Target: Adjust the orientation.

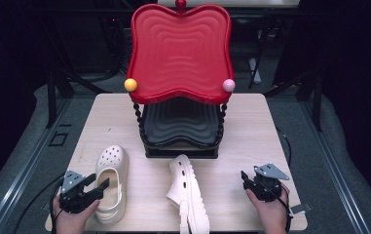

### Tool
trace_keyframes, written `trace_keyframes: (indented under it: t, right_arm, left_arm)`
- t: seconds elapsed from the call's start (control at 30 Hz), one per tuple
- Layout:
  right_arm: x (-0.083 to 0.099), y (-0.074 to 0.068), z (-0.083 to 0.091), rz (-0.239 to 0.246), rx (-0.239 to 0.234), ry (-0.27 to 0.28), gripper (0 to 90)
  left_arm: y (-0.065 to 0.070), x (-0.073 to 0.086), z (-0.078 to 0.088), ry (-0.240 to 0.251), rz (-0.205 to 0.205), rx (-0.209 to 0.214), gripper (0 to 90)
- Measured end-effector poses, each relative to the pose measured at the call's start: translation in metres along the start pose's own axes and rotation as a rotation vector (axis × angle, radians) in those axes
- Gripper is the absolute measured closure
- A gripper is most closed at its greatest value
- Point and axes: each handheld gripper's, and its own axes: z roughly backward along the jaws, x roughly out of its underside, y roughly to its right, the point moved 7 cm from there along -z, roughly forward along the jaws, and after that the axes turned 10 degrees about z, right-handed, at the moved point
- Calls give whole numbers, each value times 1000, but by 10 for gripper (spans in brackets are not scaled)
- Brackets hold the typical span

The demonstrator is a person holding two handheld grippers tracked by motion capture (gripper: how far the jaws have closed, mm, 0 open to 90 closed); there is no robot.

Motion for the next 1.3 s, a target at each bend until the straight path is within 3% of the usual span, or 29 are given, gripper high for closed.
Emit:
trace_keyframes:
  t: [0.03, 0.07, 0.13, 0.17, 0.2, 0.27, 0.37, 0.43, 0.47, 0.63, 0.77, 1.0, 1.3]
  right_arm:
    - [0, 2, -1, 13, 30, 3, 479]
    - [2, 2, 0, 5, 21, -25, 485]
    - [3, 3, -1, -8, 14, -29, 493]
    - [3, 3, -1, -18, 4, -18, 493]
    - [5, 2, -1, -33, -41, -21, 506]
    - [4, 2, -2, -38, -38, 9, 529]
    - [5, 0, 0, -67, -85, -3, 544]
    - [4, -1, -2, -66, -80, 8, 546]
    - [4, -3, -3, -57, -86, 0, 546]
    - [3, -7, -2, -52, -102, -12, 546]
    - [0, -8, -3, -63, -95, 22, 546]
    - [4, -6, -5, -89, -113, 7, 544]
    - [6, -3, -6, -114, -115, 14, 544]
  left_arm:
    - [0, 0, 0, -5, -1, -4, 448]
    - [-1, 0, 0, -6, 9, -4, 448]
    - [-2, 0, 0, -3, 9, -7, 449]
    - [-3, -1, 0, 8, 12, -5, 449]
    - [-3, 0, 0, -2, 25, 7, 469]
    - [-6, 2, -1, -4, 43, 13, 476]
    - [-8, 1, -1, 18, 58, 18, 494]
    - [-9, 1, 0, 16, 58, 18, 518]
    - [-10, 0, 1, 15, 50, -1, 556]
    - [-10, -2, 3, 26, 34, -11, 670]
    - [-10, -2, 3, 21, 6, -44, 723]
    - [-9, -4, -2, 15, -34, -80, 739]
    - [-4, -4, 2, 10, -21, -84, 807]
